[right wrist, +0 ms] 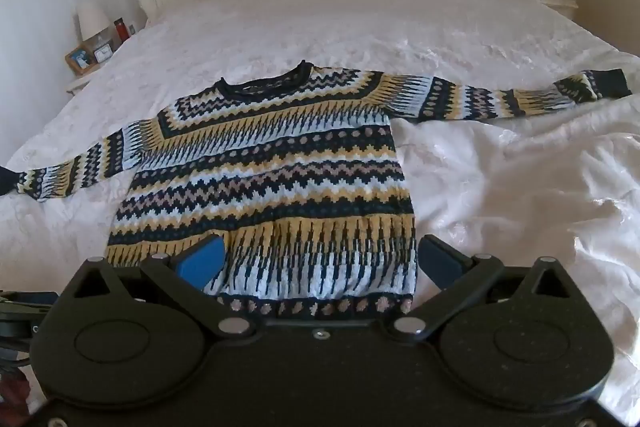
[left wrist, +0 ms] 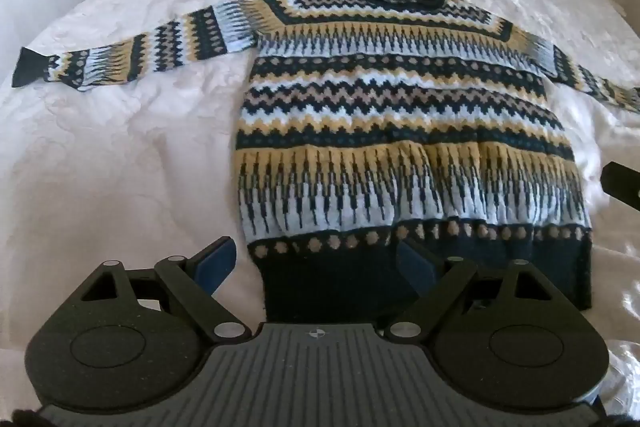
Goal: Fold small clothes
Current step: 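Position both tools above the spread patterned sweater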
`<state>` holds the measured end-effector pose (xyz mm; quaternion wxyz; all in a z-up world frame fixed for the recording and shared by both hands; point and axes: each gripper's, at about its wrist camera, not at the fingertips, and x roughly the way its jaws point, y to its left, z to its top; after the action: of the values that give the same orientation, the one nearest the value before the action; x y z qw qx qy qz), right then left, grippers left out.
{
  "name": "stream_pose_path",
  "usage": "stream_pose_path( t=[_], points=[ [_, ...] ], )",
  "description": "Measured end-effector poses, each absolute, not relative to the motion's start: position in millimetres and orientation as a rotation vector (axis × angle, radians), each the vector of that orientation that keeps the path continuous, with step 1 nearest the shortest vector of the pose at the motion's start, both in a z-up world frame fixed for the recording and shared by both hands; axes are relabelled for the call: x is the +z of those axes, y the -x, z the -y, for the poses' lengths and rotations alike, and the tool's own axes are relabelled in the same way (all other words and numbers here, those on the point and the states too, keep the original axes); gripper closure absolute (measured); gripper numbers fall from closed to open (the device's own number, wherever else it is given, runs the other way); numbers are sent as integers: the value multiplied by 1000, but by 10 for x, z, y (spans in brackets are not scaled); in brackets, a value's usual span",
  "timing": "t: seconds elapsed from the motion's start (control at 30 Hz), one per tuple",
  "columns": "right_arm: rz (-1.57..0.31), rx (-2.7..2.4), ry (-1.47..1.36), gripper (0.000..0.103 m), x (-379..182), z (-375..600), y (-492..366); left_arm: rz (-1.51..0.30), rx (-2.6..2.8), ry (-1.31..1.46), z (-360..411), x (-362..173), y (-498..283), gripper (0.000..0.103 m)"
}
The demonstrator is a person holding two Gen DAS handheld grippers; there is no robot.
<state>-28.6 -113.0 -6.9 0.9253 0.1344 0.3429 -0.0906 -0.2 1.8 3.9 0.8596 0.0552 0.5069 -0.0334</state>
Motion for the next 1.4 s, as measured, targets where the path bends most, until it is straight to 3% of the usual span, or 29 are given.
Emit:
stream_pose_path(
  t=[0.6,1.07,1.4],
  points=[
    [-676,-150,-265,1,52,1109,362,-1001,-63,-123,-224,297,109,15],
    [-550,-93,-290,1,759,1365,586,-847,-77,-83,-832,1276,101,15],
    [-577,-35,-375,1,747,1399,591,-872,-108,-9,-789,1025,135,15]
  ],
)
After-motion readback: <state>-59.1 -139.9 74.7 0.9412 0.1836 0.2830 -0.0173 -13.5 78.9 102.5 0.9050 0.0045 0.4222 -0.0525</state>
